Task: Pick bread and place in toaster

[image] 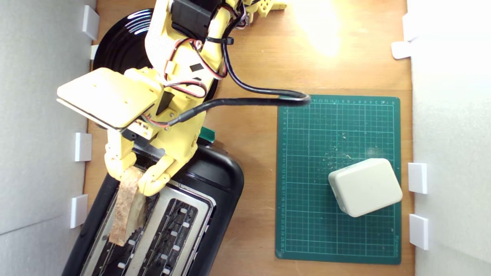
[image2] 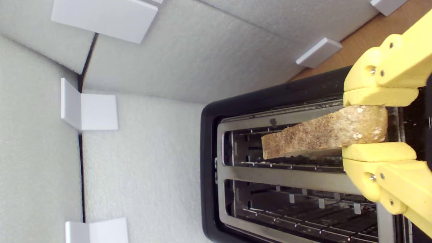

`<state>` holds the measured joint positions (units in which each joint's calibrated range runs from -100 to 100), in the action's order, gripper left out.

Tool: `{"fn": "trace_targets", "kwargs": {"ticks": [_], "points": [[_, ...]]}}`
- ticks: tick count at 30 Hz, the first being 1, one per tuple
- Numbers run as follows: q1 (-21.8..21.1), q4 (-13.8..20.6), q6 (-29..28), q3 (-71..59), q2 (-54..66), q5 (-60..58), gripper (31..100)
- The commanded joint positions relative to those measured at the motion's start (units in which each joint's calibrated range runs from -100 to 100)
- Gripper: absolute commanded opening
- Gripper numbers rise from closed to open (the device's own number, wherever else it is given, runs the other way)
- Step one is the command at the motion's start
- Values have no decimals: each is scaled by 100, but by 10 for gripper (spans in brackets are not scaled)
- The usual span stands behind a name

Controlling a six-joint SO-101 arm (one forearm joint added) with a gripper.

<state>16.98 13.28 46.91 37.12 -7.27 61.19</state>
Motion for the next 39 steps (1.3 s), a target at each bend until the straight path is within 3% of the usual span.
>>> {"fn": "trace_targets", "kwargs": {"ticks": [1, 15, 26, 35, 39], "points": [[91, 95, -22, 241, -89, -120, 539], [83, 86, -194, 241, -688, -137, 550], [-6, 41, -210, 241, -654, -137, 779], [-320, -14, -247, 241, 69, -137, 794], [-401, -286, -262, 232, 652, -146, 793]]}}
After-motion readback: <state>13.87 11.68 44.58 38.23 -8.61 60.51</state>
